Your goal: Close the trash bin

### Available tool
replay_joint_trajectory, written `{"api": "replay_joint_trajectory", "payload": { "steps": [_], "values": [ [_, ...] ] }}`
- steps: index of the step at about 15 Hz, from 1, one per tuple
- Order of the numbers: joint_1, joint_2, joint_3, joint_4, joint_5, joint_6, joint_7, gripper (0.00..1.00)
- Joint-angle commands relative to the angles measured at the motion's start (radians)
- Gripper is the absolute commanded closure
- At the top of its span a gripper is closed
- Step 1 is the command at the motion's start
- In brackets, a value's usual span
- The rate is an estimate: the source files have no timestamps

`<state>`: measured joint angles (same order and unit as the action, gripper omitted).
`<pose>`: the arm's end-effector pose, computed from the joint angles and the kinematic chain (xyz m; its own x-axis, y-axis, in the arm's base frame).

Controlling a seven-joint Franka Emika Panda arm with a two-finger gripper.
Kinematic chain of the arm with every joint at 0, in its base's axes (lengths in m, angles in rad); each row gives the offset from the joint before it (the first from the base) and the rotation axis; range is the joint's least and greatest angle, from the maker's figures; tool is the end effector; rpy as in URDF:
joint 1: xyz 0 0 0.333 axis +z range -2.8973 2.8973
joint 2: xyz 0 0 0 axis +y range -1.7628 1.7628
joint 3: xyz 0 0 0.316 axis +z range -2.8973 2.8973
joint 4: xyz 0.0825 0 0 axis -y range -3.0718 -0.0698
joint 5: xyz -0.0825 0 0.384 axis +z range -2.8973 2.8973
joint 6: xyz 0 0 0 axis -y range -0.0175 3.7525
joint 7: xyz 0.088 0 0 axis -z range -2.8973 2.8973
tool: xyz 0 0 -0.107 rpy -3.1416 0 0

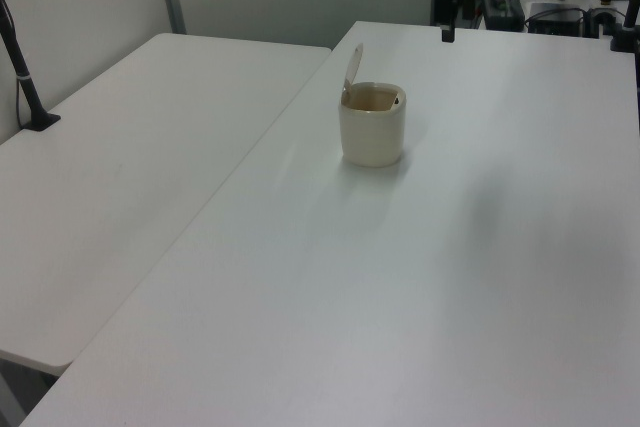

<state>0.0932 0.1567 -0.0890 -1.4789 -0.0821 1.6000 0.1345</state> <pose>0.6034 -0.0019 0.5805 0.9917 -0.1263 -0.0220 -0.1236 -0.9873 0.0995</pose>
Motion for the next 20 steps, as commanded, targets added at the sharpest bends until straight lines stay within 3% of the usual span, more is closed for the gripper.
{"api": "replay_joint_trajectory", "payload": {
  "steps": [1, 20],
  "values": [
    [0.008, -0.028, -0.009, -0.027, -0.007, -0.015, 0.004, 0.0],
    [0.011, -0.017, -0.009, -0.027, -0.007, -0.008, -0.01, 0.0]
  ]
}}
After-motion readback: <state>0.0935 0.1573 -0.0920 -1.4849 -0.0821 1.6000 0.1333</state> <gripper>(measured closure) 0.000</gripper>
